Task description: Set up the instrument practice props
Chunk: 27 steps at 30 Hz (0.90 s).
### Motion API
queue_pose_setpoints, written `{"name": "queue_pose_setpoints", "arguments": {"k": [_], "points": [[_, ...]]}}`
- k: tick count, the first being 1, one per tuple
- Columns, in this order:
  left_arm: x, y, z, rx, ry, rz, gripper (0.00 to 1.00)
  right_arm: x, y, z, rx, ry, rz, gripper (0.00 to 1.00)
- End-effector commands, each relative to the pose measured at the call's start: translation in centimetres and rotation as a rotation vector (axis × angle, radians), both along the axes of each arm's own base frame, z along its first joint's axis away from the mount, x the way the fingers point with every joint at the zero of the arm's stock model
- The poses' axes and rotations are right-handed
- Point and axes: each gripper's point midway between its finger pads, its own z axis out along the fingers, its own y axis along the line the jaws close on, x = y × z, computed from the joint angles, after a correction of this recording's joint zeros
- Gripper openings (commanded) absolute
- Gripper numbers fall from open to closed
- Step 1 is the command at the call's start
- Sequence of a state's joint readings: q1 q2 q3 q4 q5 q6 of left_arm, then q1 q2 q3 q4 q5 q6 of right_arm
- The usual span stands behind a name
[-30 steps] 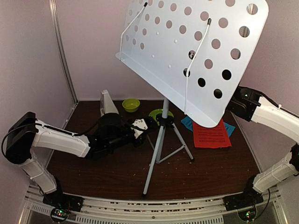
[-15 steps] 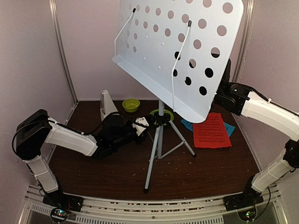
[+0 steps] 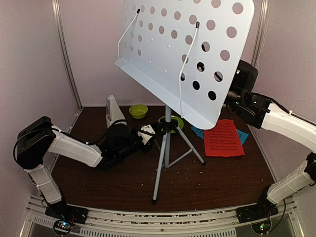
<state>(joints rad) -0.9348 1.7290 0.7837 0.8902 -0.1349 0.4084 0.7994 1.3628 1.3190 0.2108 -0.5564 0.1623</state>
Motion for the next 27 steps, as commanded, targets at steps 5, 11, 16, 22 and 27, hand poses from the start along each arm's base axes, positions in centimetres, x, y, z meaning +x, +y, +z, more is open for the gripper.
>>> {"name": "queue_pose_setpoints", "arguments": {"k": [5,11,16,22,27], "points": [[0.9,1.1,-1.1,0.025,-0.014,0.053,0.00,-0.6,-1.2,-4.3,0.027,0.080,0.004,1.00],[1.1,1.8,-1.0,0.002,-0.011,0.091,0.00,-0.7,-3.6,-9.9,0.011,0.180,-0.054,1.00],[1.9,3.8,-0.8,-0.018,-0.030,0.201,0.00,0.8,-6.3,-15.4,-0.036,0.267,-0.216,0.98],[2.5,5.0,-0.9,-0.030,-0.021,0.267,0.00,1.8,-8.0,-21.8,-0.164,0.318,-0.334,0.90],[3.0,5.8,-0.6,-0.016,-0.037,0.327,0.00,3.7,-8.3,-25.7,-0.280,0.364,-0.428,0.88]]}}
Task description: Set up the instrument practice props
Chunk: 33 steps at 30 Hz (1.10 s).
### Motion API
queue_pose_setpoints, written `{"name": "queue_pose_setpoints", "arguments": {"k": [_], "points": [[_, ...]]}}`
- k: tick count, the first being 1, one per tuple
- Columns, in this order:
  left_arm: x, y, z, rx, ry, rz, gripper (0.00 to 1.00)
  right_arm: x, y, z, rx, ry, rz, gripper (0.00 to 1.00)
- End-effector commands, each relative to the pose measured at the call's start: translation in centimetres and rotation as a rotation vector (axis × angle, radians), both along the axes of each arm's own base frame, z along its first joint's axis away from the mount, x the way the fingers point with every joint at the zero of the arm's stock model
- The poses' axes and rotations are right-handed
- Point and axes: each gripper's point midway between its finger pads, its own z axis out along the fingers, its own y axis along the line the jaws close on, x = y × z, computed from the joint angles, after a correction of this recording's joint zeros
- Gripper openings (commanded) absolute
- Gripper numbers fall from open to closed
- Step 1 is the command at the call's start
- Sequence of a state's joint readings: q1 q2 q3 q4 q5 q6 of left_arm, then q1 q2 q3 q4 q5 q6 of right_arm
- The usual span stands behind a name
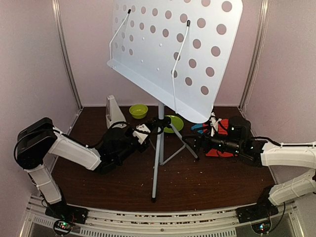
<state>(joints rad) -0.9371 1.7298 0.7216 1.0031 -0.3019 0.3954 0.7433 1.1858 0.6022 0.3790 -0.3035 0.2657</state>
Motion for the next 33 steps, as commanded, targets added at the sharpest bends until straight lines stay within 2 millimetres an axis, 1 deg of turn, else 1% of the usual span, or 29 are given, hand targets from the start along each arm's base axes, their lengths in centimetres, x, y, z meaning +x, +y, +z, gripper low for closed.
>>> {"name": "queue_pose_setpoints", "arguments": {"k": [1,4,6,13,16,19,21,24,27,33], "points": [[1.9,3.1,-0.6,0.030,-0.009,0.173,0.00,2.4,-0.9,-2.8,-0.101,0.020,-0.115,0.88],[2.0,3.5,-0.5,0.039,-0.009,0.192,0.00,3.6,-0.6,-3.8,-0.132,0.031,-0.144,0.87],[2.0,3.9,-0.5,0.037,-0.007,0.210,0.00,4.2,-0.2,-3.9,-0.133,0.024,-0.147,0.86],[2.0,4.3,-1.0,0.039,0.021,0.223,0.00,6.3,1.2,-2.7,-0.128,-0.044,-0.172,0.81],[2.0,4.1,-0.9,0.037,0.028,0.219,0.00,7.0,1.8,-2.2,-0.135,-0.067,-0.171,0.77],[2.2,4.1,-0.9,0.043,0.034,0.222,0.00,7.4,3.0,-1.7,-0.144,-0.083,-0.131,0.74],[2.1,4.0,-0.9,0.043,0.034,0.219,0.00,7.6,3.5,-1.6,-0.151,-0.094,-0.120,0.68],[2.2,4.1,-0.9,0.043,0.032,0.221,0.00,8.4,3.3,-1.8,-0.182,-0.119,-0.154,0.59],[2.2,4.1,-1.0,0.048,0.031,0.221,0.00,9.0,2.9,-1.8,-0.222,-0.156,-0.167,0.54],[1.8,4.2,-1.2,0.051,0.033,0.197,0.00,10.3,2.0,-1.8,-0.284,-0.204,-0.197,0.40]]}}
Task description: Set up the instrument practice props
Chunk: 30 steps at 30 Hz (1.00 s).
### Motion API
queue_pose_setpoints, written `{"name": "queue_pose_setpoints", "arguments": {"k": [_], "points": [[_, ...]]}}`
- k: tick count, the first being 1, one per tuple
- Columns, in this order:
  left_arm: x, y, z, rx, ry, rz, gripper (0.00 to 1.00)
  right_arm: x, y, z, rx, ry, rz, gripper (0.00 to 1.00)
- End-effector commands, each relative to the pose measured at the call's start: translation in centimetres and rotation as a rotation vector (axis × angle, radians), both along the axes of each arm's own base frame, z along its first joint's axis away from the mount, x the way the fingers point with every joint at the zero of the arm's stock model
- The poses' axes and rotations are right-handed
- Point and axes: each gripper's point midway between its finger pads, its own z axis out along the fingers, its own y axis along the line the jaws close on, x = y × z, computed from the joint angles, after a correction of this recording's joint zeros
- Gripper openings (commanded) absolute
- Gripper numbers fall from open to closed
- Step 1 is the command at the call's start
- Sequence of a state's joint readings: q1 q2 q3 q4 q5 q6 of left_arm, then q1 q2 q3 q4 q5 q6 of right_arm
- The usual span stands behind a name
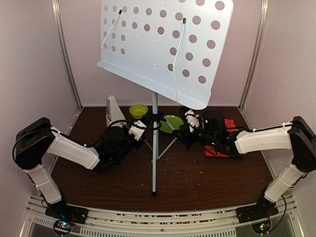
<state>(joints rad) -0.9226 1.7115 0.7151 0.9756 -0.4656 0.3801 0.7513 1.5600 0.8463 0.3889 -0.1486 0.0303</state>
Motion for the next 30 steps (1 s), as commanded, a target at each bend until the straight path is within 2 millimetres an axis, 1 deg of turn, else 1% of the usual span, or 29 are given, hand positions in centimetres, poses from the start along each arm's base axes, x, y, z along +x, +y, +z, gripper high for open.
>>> {"name": "queue_pose_setpoints", "arguments": {"k": [1,6,12,14,16,19,21,23,26,30], "points": [[-0.1,1.1,-1.1,0.046,0.021,0.014,0.00,3.3,-1.8,2.1,-0.032,-0.107,-0.108,0.37],[-0.3,0.9,-1.1,0.043,0.028,-0.001,0.00,5.1,-2.7,2.2,-0.045,-0.111,-0.149,0.34],[-0.2,1.1,-0.8,0.030,0.045,0.018,0.00,7.6,-3.7,3.7,-0.024,-0.132,-0.212,0.33],[0.2,1.3,-1.0,0.035,0.074,0.055,0.00,8.1,-3.6,4.5,-0.010,-0.134,-0.212,0.34],[0.8,1.8,-1.1,0.028,0.101,0.110,0.00,7.8,-3.2,5.1,0.003,-0.121,-0.194,0.36],[0.9,2.4,-1.2,-0.017,0.114,0.145,0.00,5.7,-2.8,6.3,0.070,-0.088,-0.154,0.44],[1.0,2.8,-1.4,-0.029,0.124,0.175,0.00,3.7,-2.3,6.4,0.116,-0.040,-0.113,0.54],[1.2,3.2,-1.7,-0.039,0.129,0.202,0.00,1.6,-1.7,6.0,0.149,0.017,-0.075,0.62],[1.6,3.7,-1.7,-0.046,0.129,0.249,0.00,-1.3,-0.7,4.7,0.195,0.111,-0.032,0.67],[2.0,4.3,-1.5,-0.056,0.137,0.304,0.00,-4.9,1.6,3.6,0.291,0.210,0.025,0.68]]}}
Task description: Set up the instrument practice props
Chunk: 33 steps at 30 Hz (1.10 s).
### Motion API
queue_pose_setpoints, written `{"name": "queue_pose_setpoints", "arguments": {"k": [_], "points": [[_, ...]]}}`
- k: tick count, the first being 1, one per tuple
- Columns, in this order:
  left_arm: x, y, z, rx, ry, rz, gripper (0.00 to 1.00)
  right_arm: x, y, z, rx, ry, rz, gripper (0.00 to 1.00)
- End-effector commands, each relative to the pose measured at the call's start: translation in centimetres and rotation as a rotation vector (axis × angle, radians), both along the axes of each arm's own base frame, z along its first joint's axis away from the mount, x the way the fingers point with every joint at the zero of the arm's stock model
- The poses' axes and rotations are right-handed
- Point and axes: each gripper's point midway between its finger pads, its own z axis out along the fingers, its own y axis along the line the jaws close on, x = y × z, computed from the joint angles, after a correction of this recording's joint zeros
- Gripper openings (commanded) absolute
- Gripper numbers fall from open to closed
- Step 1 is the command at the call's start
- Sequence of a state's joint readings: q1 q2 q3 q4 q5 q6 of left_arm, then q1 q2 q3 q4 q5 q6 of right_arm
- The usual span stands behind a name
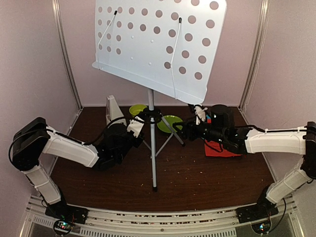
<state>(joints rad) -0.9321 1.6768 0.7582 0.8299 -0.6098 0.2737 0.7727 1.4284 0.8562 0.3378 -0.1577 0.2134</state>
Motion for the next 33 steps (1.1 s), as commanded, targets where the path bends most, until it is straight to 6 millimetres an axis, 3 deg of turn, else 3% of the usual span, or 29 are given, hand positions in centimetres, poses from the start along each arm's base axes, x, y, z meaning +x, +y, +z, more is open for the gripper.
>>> {"name": "queue_pose_setpoints", "arguments": {"k": [1,8,17,21,25,31,33], "points": [[1.3,2.6,-1.6,-0.017,0.065,0.173,0.00,-3.8,2.4,-1.8,0.134,0.157,0.071,0.68],[1.3,3.1,-1.6,-0.037,0.068,0.209,0.00,-6.5,6.8,-3.2,0.236,0.228,0.139,0.69],[0.7,3.2,-1.8,-0.050,0.069,0.226,0.00,-6.1,10.8,-3.6,0.276,0.243,0.108,0.65],[0.5,3.1,-1.8,-0.049,0.068,0.234,0.00,-5.6,11.4,-4.5,0.271,0.256,0.069,0.55],[0.3,3.2,-1.7,-0.067,0.072,0.231,0.00,-4.9,10.6,-5.0,0.268,0.260,0.003,0.45],[-0.2,3.3,-1.7,-0.104,0.088,0.211,0.01,-4.9,9.8,-5.4,0.237,0.249,-0.019,0.10],[-0.4,3.2,-1.8,-0.112,0.094,0.194,0.07,-5.1,9.7,-5.3,0.222,0.243,-0.007,0.00]]}}
